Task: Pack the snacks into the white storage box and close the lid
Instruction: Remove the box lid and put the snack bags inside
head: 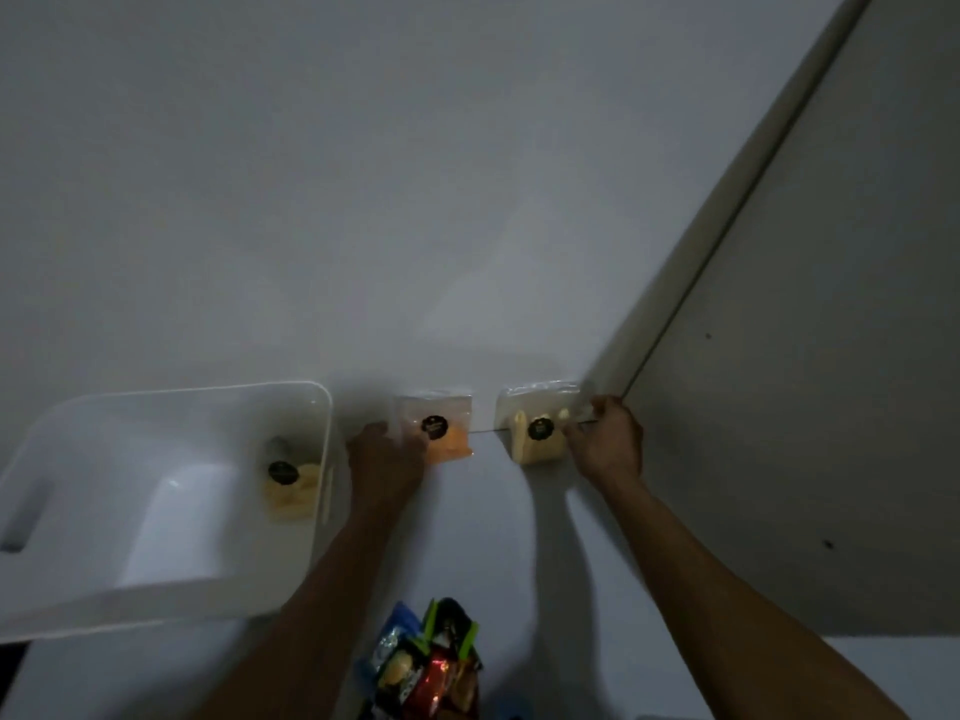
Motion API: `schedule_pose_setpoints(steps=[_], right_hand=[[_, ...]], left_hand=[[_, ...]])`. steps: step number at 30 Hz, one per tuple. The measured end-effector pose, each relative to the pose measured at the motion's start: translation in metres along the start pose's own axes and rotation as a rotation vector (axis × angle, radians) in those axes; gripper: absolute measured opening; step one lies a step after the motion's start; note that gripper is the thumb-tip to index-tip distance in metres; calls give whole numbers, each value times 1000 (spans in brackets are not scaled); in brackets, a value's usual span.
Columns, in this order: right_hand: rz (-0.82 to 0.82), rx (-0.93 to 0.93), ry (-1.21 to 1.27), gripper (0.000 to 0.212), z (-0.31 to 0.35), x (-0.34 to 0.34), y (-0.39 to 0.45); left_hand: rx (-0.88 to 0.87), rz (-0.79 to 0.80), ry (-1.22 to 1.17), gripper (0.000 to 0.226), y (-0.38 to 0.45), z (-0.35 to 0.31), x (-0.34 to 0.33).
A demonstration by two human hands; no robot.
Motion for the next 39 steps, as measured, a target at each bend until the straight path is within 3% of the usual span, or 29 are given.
schedule_pose_setpoints(steps=[2,4,13,17,19,22,26,32,35,39], right_hand=[[23,-26,25,57,-8,-2,13],[40,-50,55,58,-11,-5,24],[94,-34,269,31,-2,-15,41],[125,22,336,13,1,-11,36],[177,85,259,15,2,-6,36],[284,201,13,34,9,5,34],[304,268,-327,10,26,17,25],[249,334,-513,11,49,44,-5],[165,400,-536,10,71,71,-30],[175,457,-544,4,116,105,-75]], left_hand=[[48,24,-130,83,10,-1,-8],[53,72,-149,83,20,-2,-16],[4,-8,-101,31,39,3,-31],[-131,-36,-32,25,37,2,-27],[-170,-30,25,22,35,-2,-20],[-248,-8,270,13,33,-9,-12],[-275,37,525,10,24,-20,-6],[-271,37,475,17,-3,-33,2],[-388,29,457,17,-20,-52,24],[-475,-42,402,13,-49,-80,71]])
Point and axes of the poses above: each hand's wrist, its own y-axis towards the middle knuckle, its own x-axis out of the back of the hand, z = x × y, the point moved 1 cm from there along y, towards the middle knuckle, and after that the axes turned 12 degrees about z, right-handed, at the moved point
